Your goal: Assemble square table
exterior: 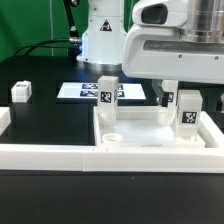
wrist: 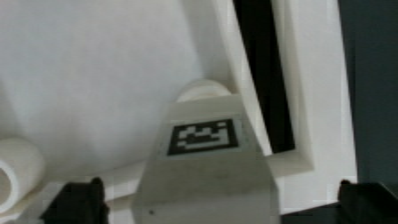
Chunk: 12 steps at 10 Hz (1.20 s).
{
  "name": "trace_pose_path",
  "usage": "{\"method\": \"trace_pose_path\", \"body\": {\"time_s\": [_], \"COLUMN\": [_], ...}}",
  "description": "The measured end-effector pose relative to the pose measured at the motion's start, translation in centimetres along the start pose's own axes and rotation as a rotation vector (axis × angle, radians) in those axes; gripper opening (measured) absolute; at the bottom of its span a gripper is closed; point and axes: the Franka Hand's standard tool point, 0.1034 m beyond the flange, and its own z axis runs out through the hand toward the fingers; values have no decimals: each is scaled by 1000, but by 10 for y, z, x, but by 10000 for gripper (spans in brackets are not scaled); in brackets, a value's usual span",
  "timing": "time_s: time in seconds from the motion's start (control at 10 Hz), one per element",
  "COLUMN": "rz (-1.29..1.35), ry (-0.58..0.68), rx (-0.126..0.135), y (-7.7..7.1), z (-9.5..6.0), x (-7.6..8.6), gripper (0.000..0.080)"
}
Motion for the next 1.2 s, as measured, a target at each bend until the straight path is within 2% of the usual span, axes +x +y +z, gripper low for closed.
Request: {"method": "trace_pose_path", "body": {"time_s": [0.2, 0.3, 0.4, 0.5, 0.6, 0.9, 1.0, 1.2], "rz": [2, 2, 2, 3, 10, 43, 182, 360], "ry": [0, 0, 0, 0, 0, 0, 22, 160], "rx": [0, 0, 0, 0, 0, 0, 7, 56], "y": [1, 1, 1, 2, 2, 2, 1, 4], "z": [0, 0, 0, 0, 0, 0, 1, 1], "x": [0, 0, 1, 1, 1, 1, 3, 5], "gripper": [649, 539, 385, 385, 288, 288, 288, 290]}}
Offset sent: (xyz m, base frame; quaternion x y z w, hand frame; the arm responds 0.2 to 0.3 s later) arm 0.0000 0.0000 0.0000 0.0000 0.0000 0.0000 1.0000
